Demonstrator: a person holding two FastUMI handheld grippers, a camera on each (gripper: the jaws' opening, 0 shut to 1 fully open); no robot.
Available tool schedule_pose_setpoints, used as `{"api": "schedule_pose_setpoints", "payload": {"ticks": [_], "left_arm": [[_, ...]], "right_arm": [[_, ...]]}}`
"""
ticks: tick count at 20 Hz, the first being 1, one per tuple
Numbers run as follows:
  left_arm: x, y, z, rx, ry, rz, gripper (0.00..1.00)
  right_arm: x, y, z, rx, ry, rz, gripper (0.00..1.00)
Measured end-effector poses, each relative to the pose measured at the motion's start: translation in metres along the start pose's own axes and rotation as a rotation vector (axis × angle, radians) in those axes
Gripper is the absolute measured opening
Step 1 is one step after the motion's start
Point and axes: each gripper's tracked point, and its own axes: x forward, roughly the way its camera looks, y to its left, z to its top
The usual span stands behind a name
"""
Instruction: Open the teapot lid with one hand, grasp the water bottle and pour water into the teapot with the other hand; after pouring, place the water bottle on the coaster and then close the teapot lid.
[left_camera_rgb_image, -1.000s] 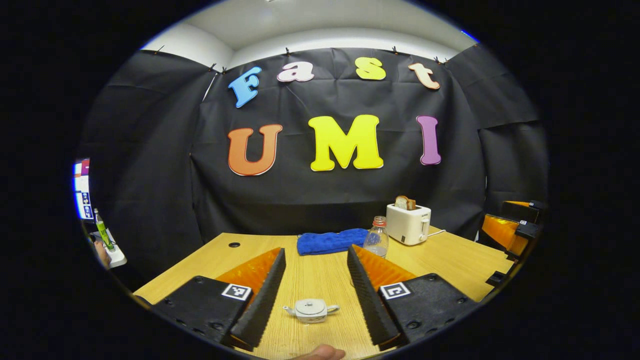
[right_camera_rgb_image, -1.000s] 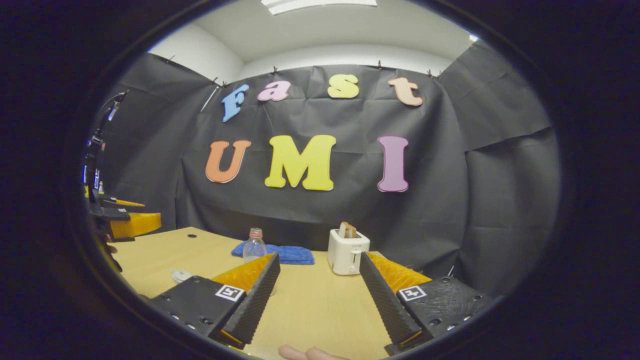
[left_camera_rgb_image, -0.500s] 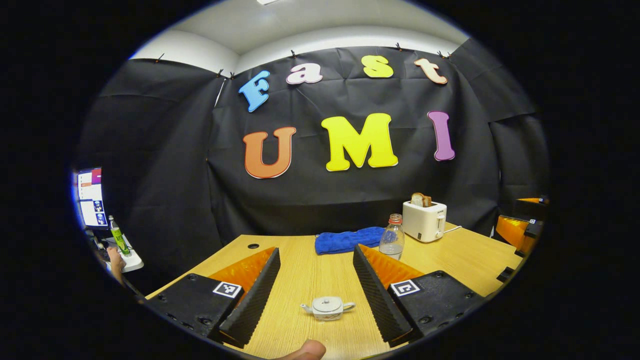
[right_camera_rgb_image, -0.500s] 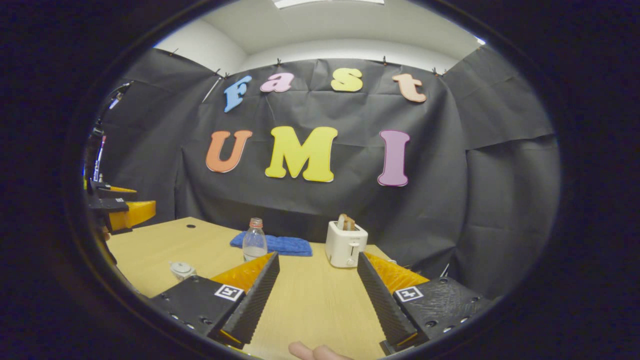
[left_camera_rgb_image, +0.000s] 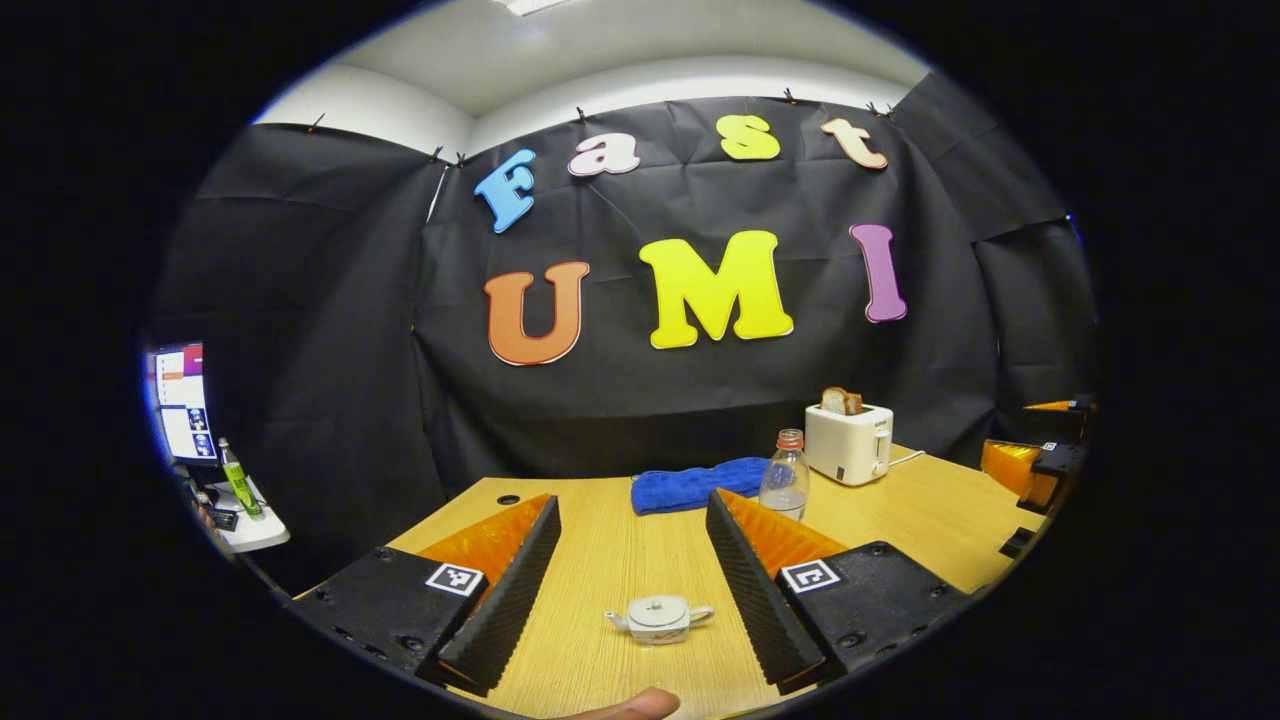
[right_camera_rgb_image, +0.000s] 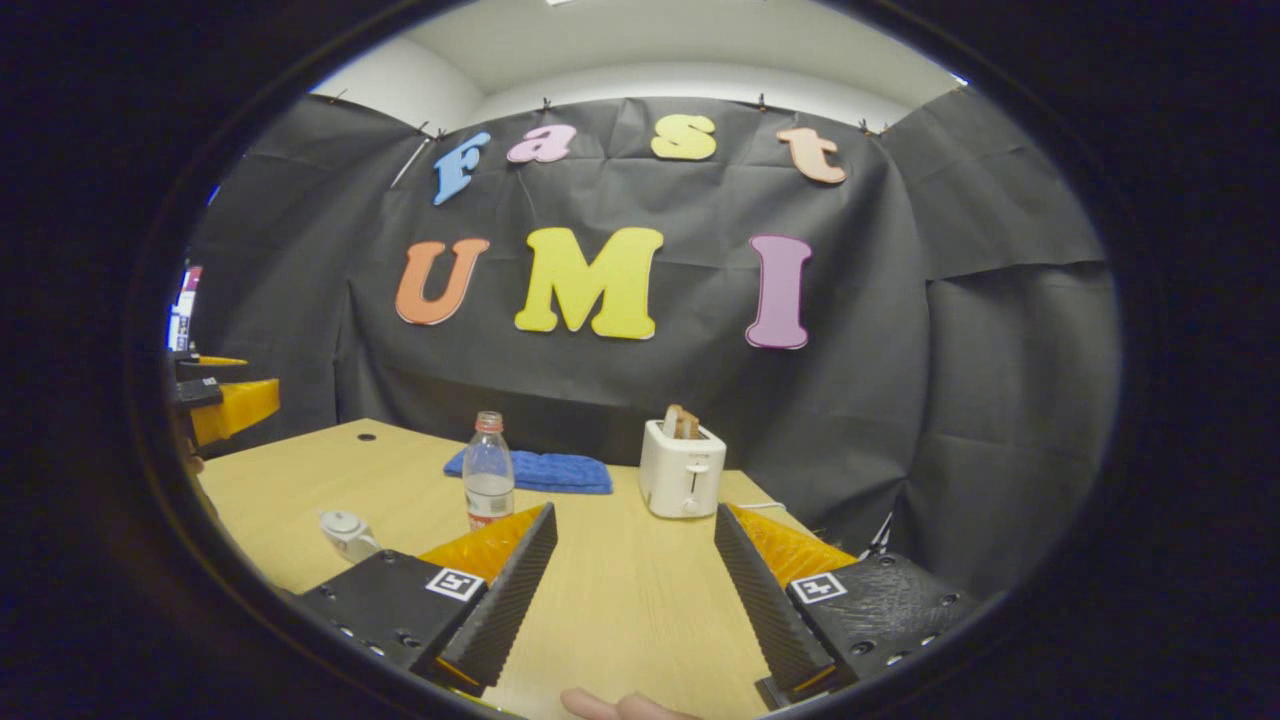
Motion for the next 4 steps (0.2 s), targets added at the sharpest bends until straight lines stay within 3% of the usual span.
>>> {"api": "schedule_pose_setpoints", "payload": {"ticks": [4], "left_arm": [[0.0006,-0.0054,-0.0020,0.007,0.008,-0.015,0.92]], "right_arm": [[0.0017,0.0026,-0.0046,-0.017,0.010,0.003,0.98]]}}
